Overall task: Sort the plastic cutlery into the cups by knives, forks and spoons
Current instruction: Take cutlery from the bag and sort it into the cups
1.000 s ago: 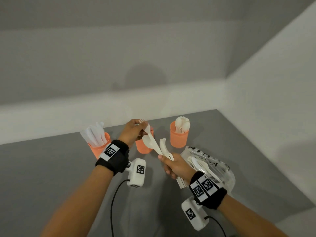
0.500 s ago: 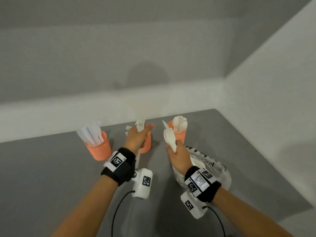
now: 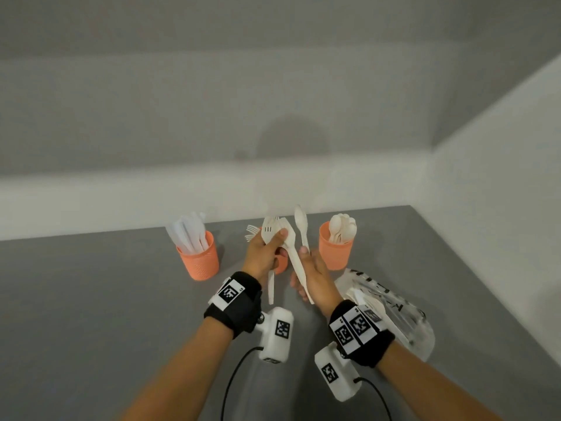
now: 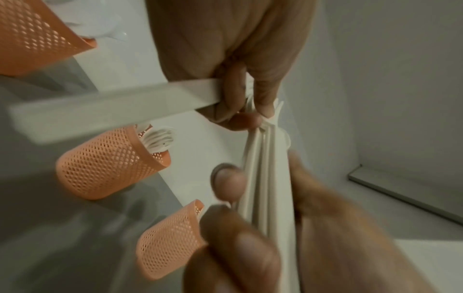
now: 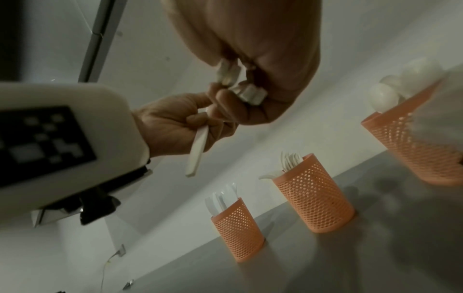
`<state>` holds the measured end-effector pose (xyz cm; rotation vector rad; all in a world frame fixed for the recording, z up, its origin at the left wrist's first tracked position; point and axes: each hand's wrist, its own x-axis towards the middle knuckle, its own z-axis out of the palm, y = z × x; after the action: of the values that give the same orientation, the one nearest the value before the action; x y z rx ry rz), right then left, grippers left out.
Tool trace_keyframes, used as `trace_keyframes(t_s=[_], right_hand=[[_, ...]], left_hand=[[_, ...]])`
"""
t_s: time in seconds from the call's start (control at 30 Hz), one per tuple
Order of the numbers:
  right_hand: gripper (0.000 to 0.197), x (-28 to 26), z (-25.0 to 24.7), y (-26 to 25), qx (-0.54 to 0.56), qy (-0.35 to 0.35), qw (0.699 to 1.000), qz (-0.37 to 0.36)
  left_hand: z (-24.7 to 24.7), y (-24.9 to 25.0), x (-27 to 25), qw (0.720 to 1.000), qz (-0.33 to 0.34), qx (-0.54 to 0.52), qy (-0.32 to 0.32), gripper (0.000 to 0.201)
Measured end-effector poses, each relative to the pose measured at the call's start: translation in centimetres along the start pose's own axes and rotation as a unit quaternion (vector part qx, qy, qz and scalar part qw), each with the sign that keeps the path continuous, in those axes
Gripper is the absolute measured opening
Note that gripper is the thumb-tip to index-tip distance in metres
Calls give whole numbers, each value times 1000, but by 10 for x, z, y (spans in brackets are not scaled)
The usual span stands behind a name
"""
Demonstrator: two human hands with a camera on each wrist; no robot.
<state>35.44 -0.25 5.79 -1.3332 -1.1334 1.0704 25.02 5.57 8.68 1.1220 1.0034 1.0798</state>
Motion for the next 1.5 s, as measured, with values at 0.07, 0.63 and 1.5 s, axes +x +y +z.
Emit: trace_keyframes(t_s=[0.07, 0.63, 1.5], right_hand=[[32, -2, -1, 2, 12, -27, 1000, -6], [32, -1, 2, -14, 112, -2, 992, 53], [16, -9, 11, -15, 9, 18, 999, -48]], left_hand=[[-5, 6, 1, 999, -1, -27, -20, 16], [-11, 13, -5, 999, -35, -39, 11, 17], [1, -3, -25, 996, -39, -76, -25, 33]])
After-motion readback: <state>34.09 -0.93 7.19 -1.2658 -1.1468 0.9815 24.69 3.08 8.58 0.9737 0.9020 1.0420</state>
